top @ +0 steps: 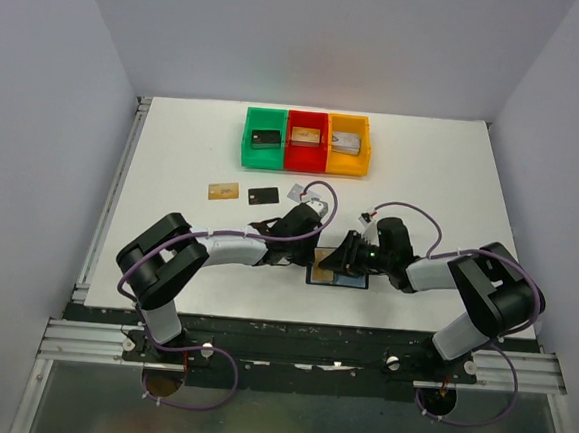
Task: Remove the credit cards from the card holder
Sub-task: Remove the credit card from the card holder.
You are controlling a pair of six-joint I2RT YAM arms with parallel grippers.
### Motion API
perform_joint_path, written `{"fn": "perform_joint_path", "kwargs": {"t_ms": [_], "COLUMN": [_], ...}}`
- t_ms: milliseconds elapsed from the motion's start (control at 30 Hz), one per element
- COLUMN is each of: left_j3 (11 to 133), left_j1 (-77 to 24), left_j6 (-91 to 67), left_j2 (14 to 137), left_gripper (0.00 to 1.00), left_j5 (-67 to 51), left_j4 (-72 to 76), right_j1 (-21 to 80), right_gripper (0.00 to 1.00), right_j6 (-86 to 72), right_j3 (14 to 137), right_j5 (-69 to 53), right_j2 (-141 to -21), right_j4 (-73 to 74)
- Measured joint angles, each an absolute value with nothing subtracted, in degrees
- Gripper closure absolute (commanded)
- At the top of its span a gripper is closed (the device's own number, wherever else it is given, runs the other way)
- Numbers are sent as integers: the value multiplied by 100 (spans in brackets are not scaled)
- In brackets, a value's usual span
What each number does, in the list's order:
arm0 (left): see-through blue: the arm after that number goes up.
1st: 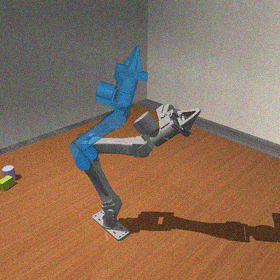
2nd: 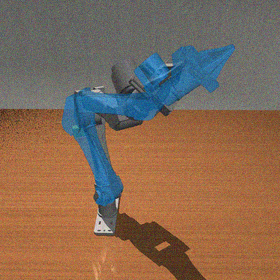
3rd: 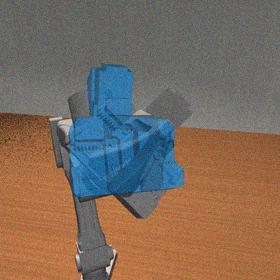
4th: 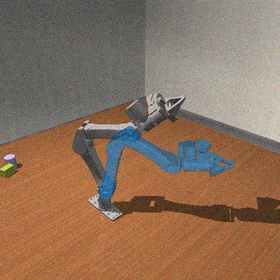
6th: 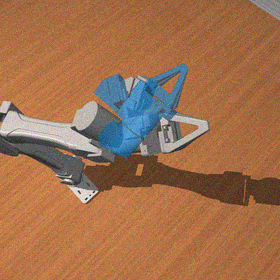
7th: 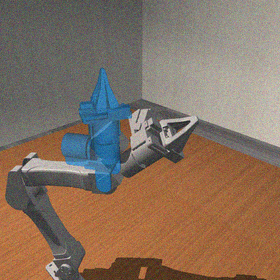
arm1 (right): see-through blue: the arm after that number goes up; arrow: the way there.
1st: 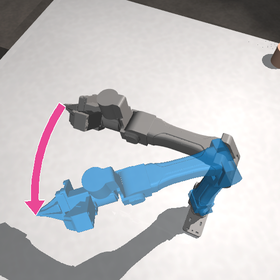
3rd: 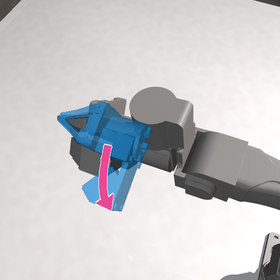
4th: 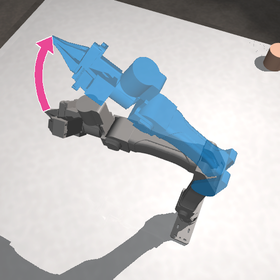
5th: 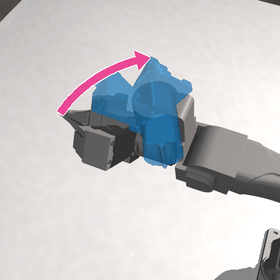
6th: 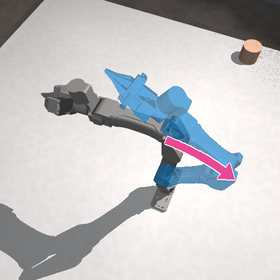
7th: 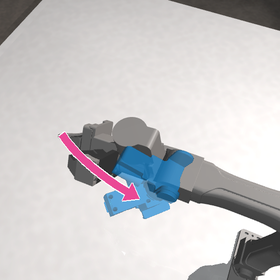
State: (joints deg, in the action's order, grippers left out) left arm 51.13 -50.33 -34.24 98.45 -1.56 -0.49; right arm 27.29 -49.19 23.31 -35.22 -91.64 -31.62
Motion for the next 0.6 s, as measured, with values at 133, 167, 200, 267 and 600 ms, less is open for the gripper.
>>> {"fn": "perform_joint_path", "kwargs": {"t_ms": [133,167,200,267,600], "left_j3": [5107,5100,5087,5065,5043], "left_j1": [-5033,-5033,-5033,-5033,-5037], "left_j6": [-3437,-3450,-3463,-3498,-3548], "left_j2": [9837,9837,9837,9835,9815], "left_gripper": [83,79,75,71,90], "left_j5": [-154,-148,-137,-113,-104], "left_j4": [-45,-32,3,51,82], "right_j1": [2731,2731,2731,2731,2742], "right_gripper": [60,60,60,60,62], "right_j6": [-4893,-4875,-4847,-4790,-4497], "right_j3": [2331,2331,2331,2333,2408], "right_j5": [-3511,-3507,-3503,-3487,-3358], "right_j2": [-9107,-9065,-9019,-8925,-8569], "right_j4": [-3098,-3046,-2987,-2875,-2265]}}
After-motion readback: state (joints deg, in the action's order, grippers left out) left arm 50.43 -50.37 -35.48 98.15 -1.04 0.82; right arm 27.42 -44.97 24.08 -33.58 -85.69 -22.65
